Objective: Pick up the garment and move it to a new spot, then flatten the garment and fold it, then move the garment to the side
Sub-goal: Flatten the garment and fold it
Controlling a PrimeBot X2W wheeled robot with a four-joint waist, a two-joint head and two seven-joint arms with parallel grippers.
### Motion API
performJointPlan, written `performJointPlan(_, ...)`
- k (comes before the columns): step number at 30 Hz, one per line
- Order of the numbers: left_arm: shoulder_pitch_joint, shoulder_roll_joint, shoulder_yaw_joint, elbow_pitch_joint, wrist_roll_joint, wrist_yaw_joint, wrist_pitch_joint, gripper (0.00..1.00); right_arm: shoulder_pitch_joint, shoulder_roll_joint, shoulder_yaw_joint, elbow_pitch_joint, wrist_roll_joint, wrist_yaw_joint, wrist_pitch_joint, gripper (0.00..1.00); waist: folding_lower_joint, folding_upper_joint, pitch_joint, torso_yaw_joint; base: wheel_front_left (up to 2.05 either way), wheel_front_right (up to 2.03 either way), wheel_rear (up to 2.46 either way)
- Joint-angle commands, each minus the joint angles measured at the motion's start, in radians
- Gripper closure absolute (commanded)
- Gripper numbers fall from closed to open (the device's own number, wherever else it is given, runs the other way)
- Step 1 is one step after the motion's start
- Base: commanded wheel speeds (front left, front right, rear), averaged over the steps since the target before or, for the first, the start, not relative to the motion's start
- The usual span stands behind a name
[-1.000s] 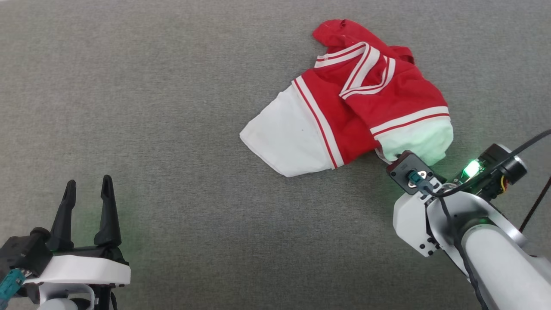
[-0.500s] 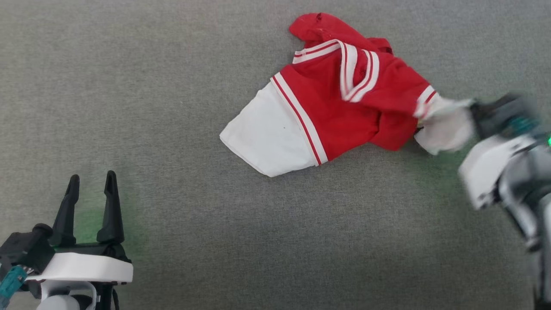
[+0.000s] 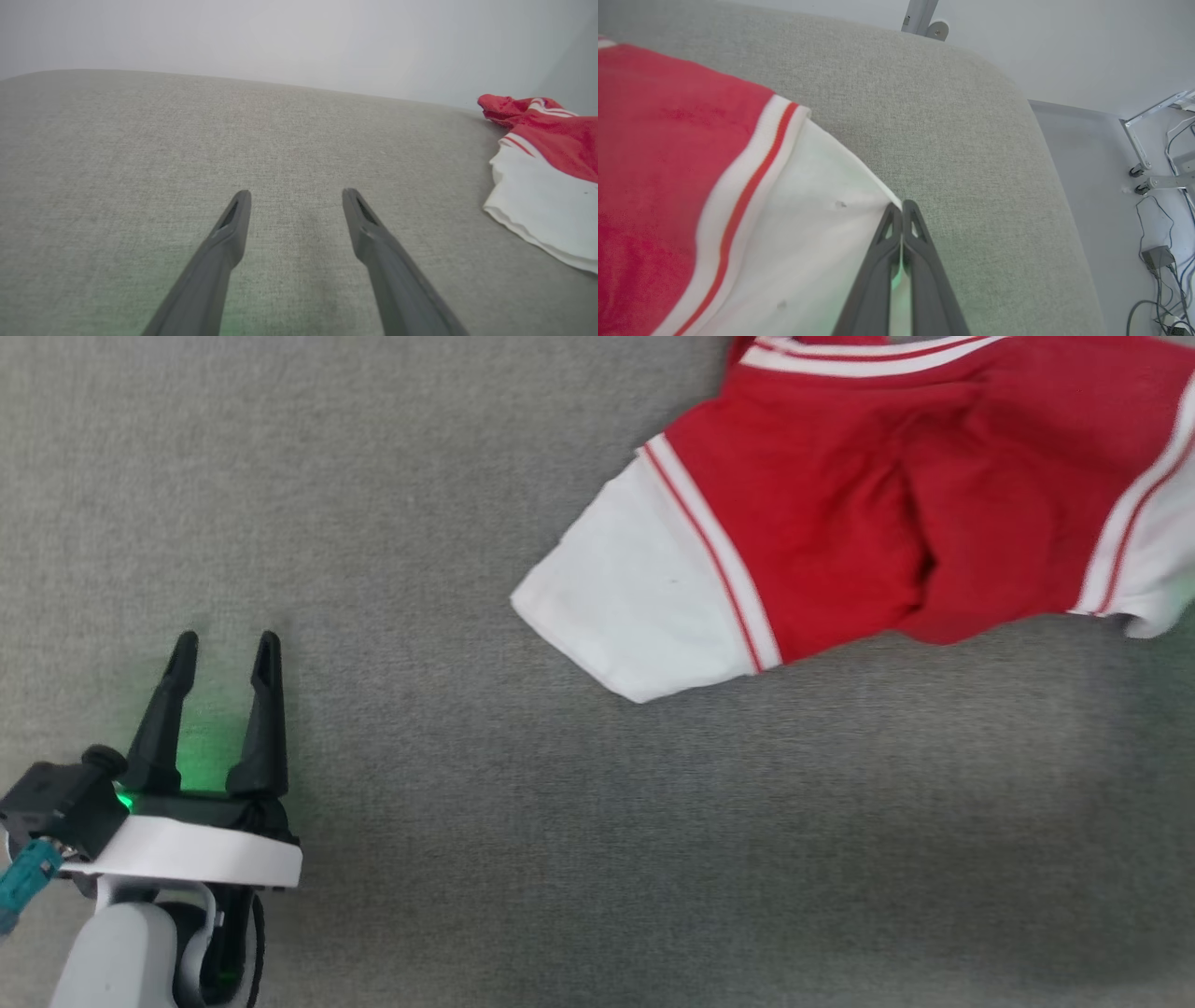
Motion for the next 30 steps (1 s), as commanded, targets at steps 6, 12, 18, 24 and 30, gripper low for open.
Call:
performJointPlan(6, -0.059, 0.033, -0.022, 0.000, -0.015, 0.001, -0.005, 0.00, -0.071, 0.027, -0.097, 0.122, -0.092, -0.001, -0.050, 1.00, 0.0000, 0.0000, 0.060, 0.049, 0.00, 0.00, 0.00)
performJointPlan(12, -0.087, 0.075, -0.048, -0.008, -0.014, 0.001, -0.005, 0.00, -0.089, 0.068, -0.085, 0.188, -0.125, -0.001, -0.132, 0.12, 0.0000, 0.0000, 0.054, 0.029, 0.00, 0.00, 0.00)
performJointPlan(18, -0.113, 0.163, -0.075, -0.039, -0.021, 0.001, -0.005, 0.00, -0.071, 0.079, -0.081, 0.204, -0.138, -0.001, -0.279, 0.00, 0.0000, 0.0000, 0.009, -0.024, 0.00, 0.00, 0.00)
performJointPlan(24, -0.144, 0.308, -0.132, -0.105, -0.025, 0.001, -0.005, 0.00, 0.013, 0.083, -0.015, 0.104, -0.122, -0.001, -0.438, 0.00, 0.0000, 0.0000, -0.051, -0.100, 0.00, 0.00, 0.00)
performJointPlan(30, -0.246, 0.513, -0.294, -0.133, -0.111, 0.001, -0.002, 0.00, 0.152, 0.145, 0.030, -0.063, -0.084, -0.001, -0.555, 0.00, 0.0000, 0.0000, -0.087, -0.180, 0.00, 0.00, 0.00)
